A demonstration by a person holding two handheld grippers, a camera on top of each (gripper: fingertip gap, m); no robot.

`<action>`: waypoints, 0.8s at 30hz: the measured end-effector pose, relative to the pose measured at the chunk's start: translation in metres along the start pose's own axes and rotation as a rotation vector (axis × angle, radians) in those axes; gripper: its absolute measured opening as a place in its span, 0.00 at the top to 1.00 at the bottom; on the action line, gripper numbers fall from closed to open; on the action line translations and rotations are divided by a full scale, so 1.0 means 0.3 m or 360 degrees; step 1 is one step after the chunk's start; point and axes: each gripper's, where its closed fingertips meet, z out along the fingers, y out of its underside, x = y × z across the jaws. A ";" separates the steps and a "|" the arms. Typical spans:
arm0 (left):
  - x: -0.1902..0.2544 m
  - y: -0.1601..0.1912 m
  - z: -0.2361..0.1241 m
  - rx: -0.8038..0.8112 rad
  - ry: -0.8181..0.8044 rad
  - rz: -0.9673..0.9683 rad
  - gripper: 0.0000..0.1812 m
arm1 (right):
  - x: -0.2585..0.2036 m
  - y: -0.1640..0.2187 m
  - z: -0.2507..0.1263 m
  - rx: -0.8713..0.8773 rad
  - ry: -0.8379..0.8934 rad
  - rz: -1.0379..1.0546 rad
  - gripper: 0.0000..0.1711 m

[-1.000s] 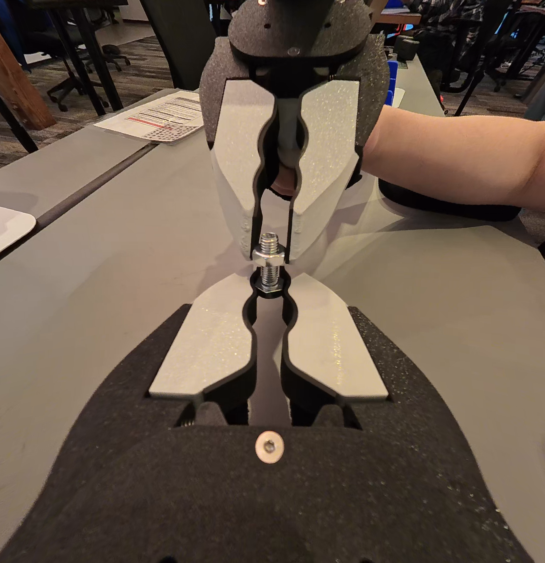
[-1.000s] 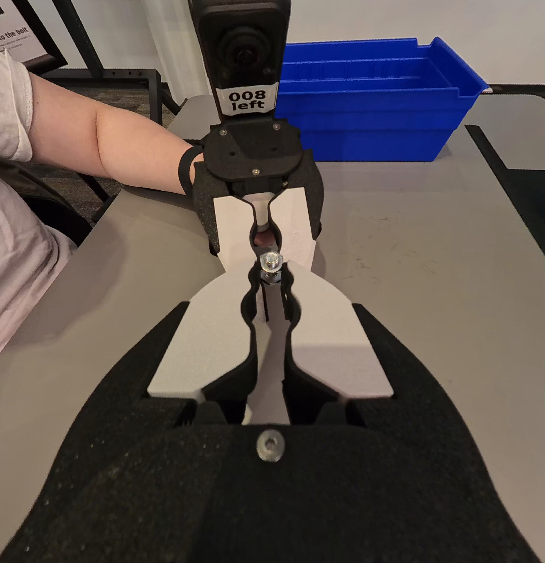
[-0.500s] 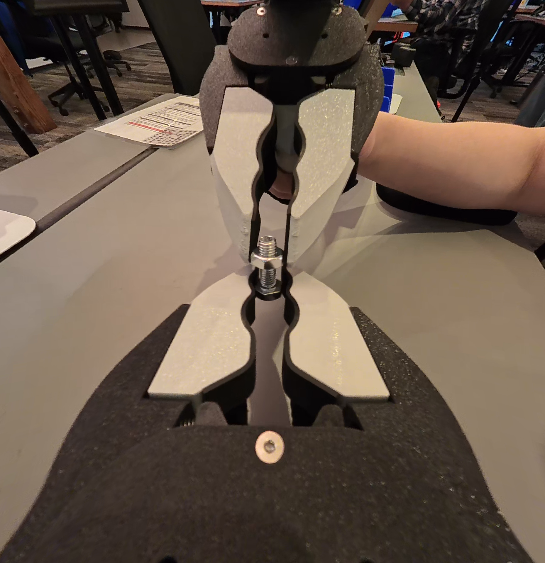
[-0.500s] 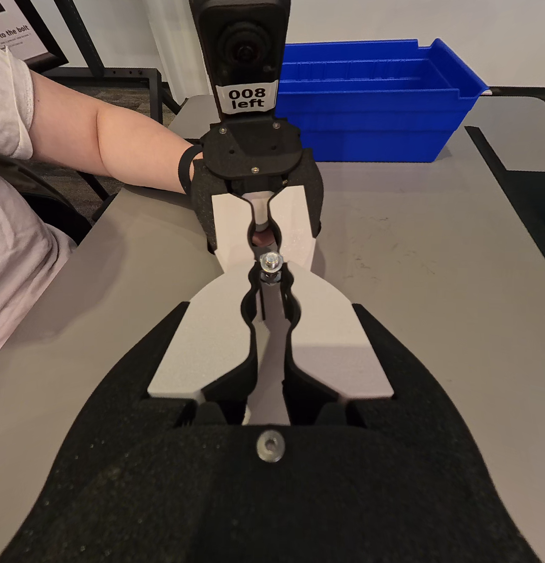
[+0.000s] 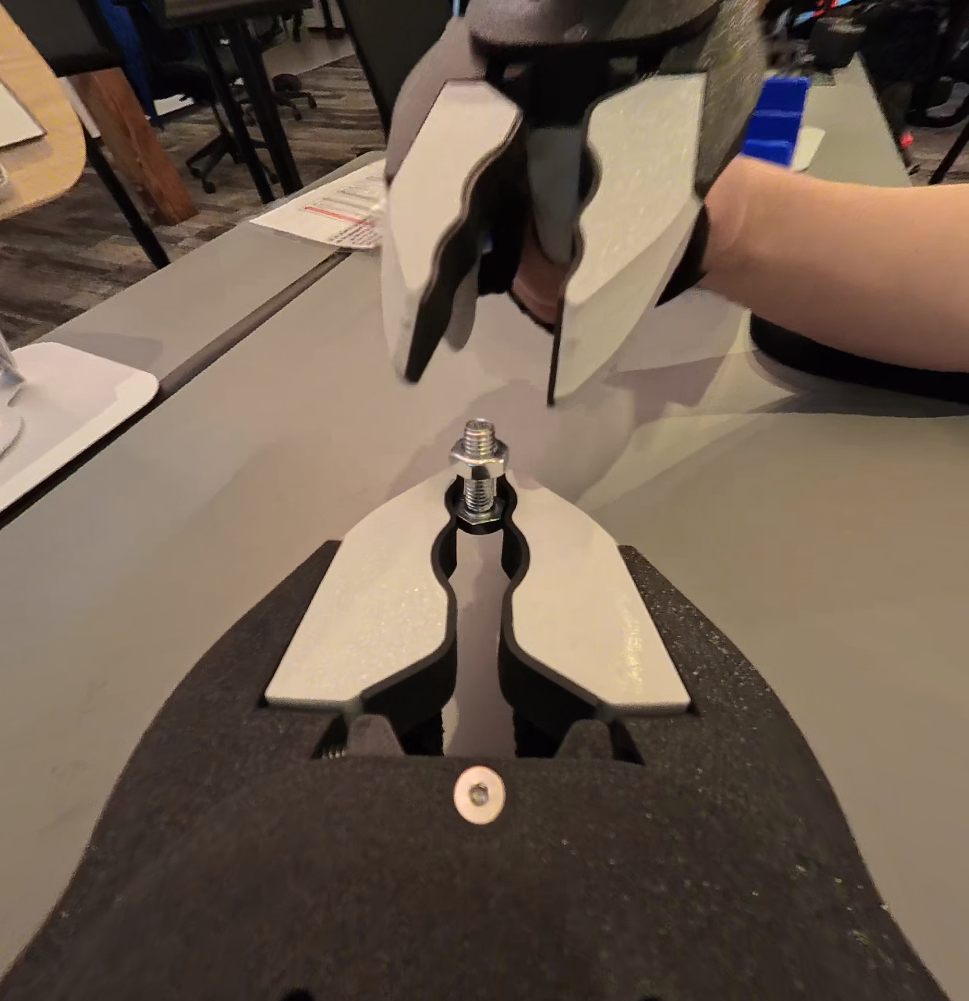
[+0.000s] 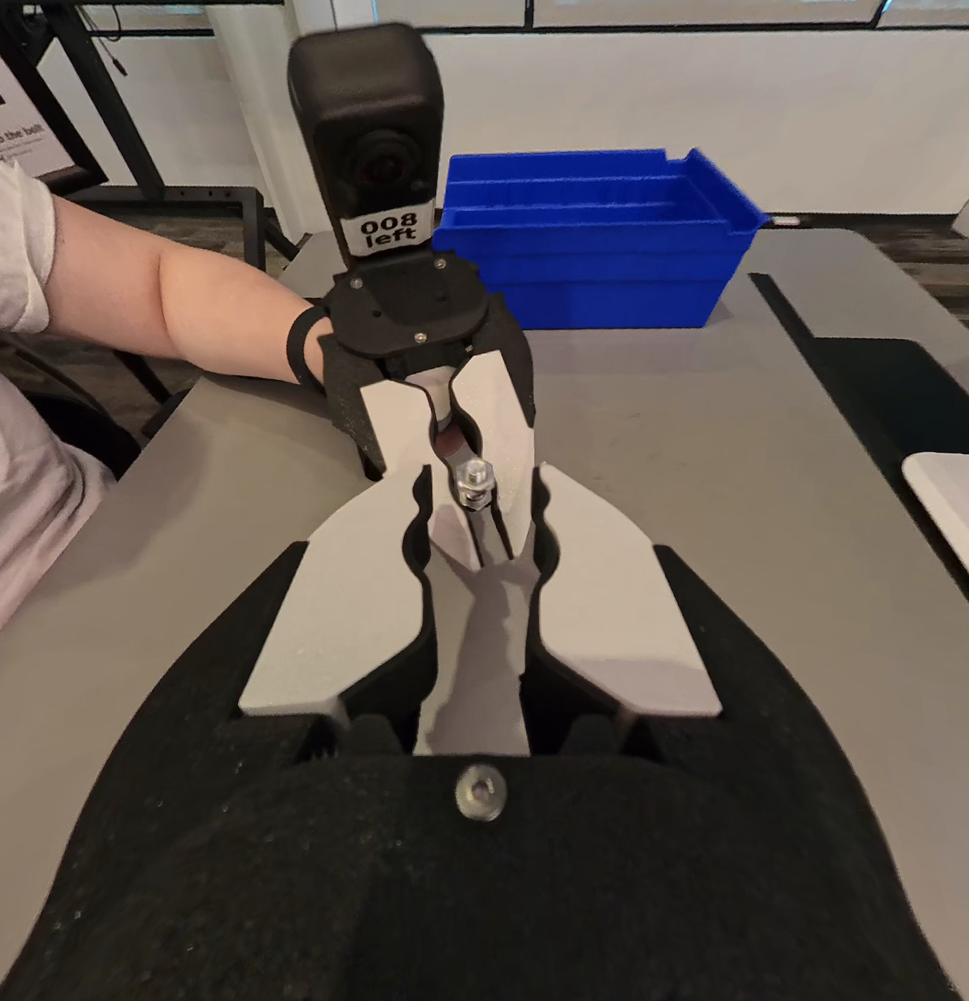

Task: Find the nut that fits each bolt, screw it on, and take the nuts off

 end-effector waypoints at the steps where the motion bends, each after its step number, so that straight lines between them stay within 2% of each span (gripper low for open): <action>1: -0.018 0.008 0.003 -0.0036 -0.0051 0.0006 0.94 | 0.006 -0.007 -0.013 0.0017 0.0012 0.0007 0.80; 6: -0.067 -0.007 0.015 -0.0096 -0.0173 0.0016 0.94 | 0.051 -0.030 -0.078 -0.0014 0.0166 0.0035 0.80; 12: -0.115 -0.113 0.004 -0.0102 -0.0302 0.0107 0.94 | 0.078 -0.130 -0.159 -0.0100 0.0409 0.0045 0.78; 20: -0.073 -0.314 -0.005 0.0121 -0.0051 0.0017 0.94 | 0.082 -0.261 -0.233 -0.0032 0.0558 0.0137 0.70; 24: -0.033 -0.352 -0.022 0.0221 0.0145 -0.0146 0.94 | 0.078 -0.290 -0.242 0.0113 0.0572 0.0138 0.72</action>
